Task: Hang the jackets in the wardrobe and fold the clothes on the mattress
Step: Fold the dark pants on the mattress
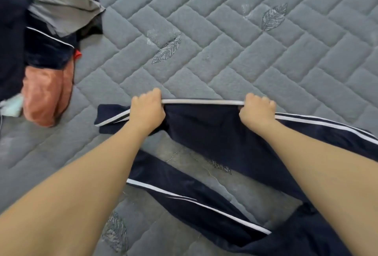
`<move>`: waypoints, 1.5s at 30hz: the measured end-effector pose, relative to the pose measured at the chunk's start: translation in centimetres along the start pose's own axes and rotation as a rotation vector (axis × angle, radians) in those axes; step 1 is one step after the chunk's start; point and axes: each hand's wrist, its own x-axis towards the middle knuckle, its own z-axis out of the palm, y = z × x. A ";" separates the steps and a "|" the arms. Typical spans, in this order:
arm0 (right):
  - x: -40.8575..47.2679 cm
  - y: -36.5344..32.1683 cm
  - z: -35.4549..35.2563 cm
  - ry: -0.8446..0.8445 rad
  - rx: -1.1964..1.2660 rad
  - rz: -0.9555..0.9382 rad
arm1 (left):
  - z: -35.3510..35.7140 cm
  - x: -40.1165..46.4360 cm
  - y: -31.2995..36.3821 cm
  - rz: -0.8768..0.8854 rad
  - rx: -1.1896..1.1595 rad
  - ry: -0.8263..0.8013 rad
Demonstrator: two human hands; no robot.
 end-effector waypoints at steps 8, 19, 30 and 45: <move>-0.1 -0.7 -0.5 0.319 0.106 0.063 | -3.3 2.5 -4.5 -0.092 -0.080 -0.251; -11.6 -11.0 4.2 0.095 0.110 -0.545 | -8.7 4.6 -7.5 -0.002 0.257 0.293; -19.3 -13.1 8.2 -0.266 -0.045 -0.527 | 5.6 -13.5 -13.9 -0.238 -0.453 -0.404; -18.8 -13.7 4.3 -1.069 0.636 0.046 | -3.2 -15.8 -17.3 -0.218 -0.882 -0.402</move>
